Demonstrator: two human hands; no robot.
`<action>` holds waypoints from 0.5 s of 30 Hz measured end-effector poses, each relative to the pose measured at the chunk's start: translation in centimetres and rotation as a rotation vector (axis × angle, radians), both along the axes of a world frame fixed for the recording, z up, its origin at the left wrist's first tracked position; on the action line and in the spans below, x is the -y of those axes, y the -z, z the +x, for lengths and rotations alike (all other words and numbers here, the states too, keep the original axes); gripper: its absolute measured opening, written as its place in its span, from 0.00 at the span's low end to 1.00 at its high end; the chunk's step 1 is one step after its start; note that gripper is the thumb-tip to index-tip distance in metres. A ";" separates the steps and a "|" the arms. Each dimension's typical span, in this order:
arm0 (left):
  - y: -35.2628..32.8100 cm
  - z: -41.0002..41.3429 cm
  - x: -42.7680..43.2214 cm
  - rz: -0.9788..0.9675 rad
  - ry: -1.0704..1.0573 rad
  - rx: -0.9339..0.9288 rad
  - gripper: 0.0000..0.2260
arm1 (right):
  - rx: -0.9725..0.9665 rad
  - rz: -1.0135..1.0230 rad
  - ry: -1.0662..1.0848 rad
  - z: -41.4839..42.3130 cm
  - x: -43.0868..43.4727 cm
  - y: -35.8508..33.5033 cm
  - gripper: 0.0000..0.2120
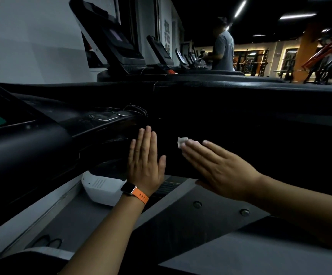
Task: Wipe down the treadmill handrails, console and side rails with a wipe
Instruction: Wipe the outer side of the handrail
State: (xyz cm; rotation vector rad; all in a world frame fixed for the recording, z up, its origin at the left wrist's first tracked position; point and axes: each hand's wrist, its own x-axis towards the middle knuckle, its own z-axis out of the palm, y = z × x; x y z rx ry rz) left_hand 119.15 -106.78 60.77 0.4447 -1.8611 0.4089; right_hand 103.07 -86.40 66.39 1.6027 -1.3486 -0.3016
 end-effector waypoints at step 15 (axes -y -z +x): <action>-1.0 -1.3 -2.2 0.046 -0.033 0.020 0.32 | 0.137 -0.209 0.051 -1.6 -1.8 -1.0 0.38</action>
